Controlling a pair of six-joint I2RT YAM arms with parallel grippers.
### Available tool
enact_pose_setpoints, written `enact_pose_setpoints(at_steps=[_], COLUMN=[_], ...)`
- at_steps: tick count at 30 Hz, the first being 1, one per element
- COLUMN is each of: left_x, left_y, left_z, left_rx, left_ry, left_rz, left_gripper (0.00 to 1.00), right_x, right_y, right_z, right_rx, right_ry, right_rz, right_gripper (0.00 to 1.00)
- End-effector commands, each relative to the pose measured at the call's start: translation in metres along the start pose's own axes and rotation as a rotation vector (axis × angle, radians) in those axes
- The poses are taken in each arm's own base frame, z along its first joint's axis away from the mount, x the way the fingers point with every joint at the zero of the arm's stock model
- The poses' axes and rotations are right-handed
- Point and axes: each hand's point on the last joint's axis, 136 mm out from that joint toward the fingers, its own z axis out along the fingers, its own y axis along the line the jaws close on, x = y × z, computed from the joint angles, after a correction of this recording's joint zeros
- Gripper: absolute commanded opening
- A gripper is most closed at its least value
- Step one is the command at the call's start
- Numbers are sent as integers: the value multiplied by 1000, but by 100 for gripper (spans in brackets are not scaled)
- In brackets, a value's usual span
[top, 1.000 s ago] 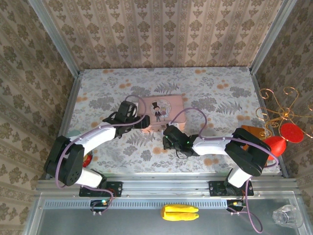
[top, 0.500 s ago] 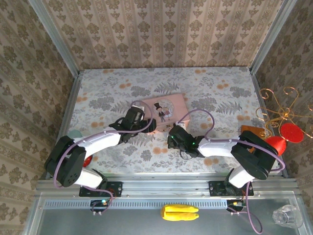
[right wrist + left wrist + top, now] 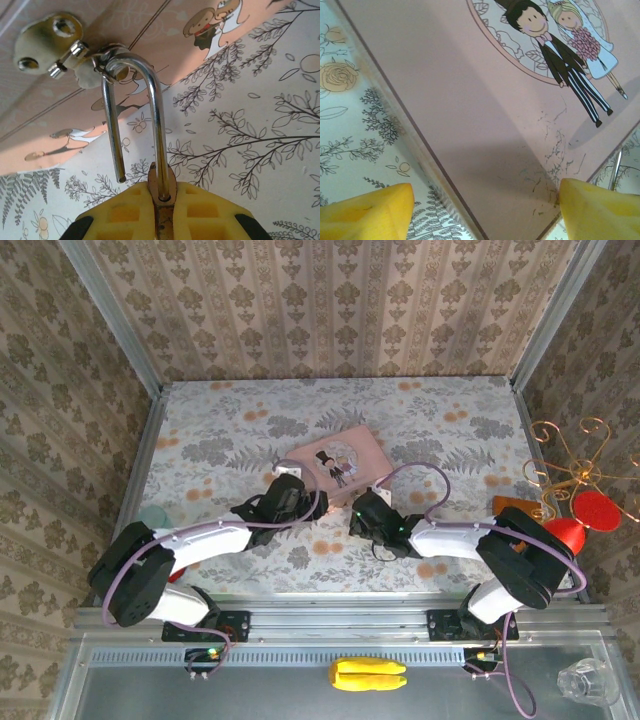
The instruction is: Unlock the padlock with the key
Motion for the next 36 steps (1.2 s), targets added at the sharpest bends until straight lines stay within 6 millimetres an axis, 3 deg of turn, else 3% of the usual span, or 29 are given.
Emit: enact_pose_setpoints(at_steps=[1, 12, 16, 21, 30, 36], left_x=[51, 62, 64, 64, 69, 65], left_y=[30, -3, -4, -6, -9, -4], left_z=[-3, 0, 0, -1, 1, -2], left_rx=[-125, -57, -57, -49, -50, -69], left_ry=[137, 126, 127, 119, 121, 100], left_rz=[44, 78, 80, 81, 76, 77], left_gripper=[76, 75, 75, 75, 75, 75], right_x=[-34, -46, -51, -52, -58, -68], right_y=[-8, 13, 13, -3, 13, 2], right_z=[-7, -3, -5, 1, 5, 0], right_rx=[27, -8, 6, 55, -6, 21], right_ry=[-131, -133, -137, -116, -83, -103], right_rz=[120, 187, 204, 283, 343, 375], right_gripper=[0, 0, 0, 0, 0, 0])
